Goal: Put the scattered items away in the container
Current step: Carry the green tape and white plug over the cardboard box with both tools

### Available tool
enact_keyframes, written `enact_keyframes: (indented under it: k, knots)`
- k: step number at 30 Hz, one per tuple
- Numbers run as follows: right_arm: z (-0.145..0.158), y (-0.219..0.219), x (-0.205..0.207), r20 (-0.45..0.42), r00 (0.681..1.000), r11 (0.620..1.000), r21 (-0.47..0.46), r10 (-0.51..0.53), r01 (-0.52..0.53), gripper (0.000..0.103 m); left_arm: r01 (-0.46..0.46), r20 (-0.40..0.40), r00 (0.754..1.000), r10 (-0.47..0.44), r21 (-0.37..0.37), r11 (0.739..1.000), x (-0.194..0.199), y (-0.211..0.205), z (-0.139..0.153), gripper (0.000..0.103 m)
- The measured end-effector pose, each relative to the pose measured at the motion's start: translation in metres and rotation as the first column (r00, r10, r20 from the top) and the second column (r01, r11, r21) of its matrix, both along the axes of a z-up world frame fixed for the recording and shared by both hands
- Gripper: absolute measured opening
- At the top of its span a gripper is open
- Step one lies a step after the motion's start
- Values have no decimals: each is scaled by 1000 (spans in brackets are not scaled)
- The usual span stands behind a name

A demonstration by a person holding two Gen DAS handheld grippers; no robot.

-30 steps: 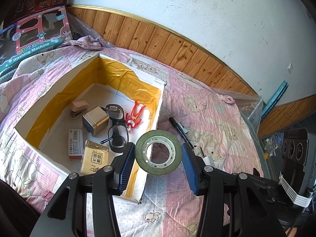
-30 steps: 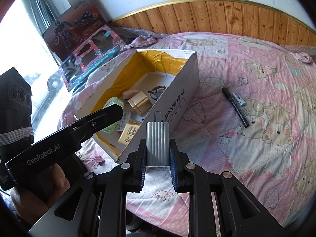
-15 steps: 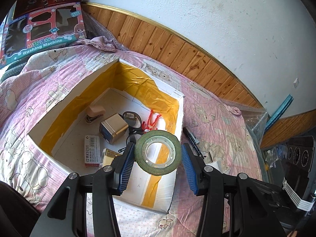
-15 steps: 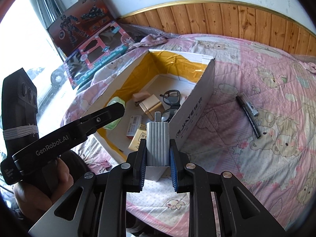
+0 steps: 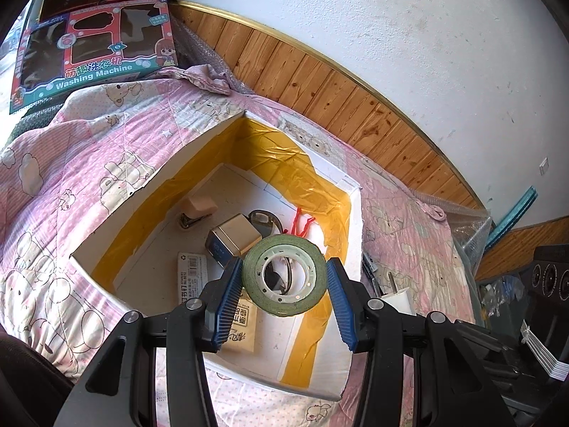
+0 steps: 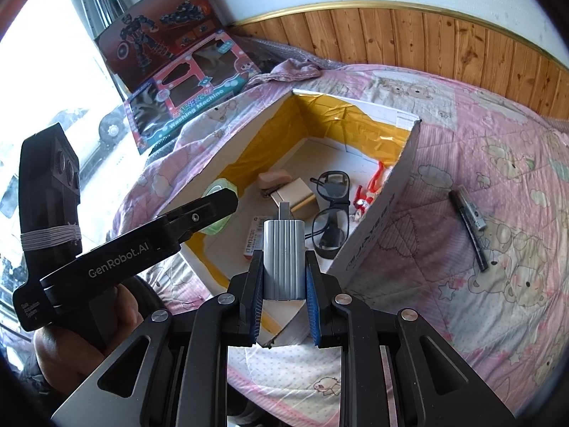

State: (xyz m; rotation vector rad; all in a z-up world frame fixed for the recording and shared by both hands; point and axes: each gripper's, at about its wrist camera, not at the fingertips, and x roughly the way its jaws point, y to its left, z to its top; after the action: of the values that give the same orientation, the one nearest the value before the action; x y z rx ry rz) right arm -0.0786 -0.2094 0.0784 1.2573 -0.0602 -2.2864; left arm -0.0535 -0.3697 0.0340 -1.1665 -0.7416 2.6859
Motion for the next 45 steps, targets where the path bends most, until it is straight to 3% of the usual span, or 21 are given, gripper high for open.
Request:
enact_keyframes:
  k: [30,45]
  knots:
    - [3,-31,-63,-37,999,999,29,34,-33,22,-7,-53,999,4,-55,998,-67,-25,15,49]
    - [-7,-31,-99,-14,999,999,34,30,-30,22,27,34,999,-22,-154,988,-109,-11,-2,49]
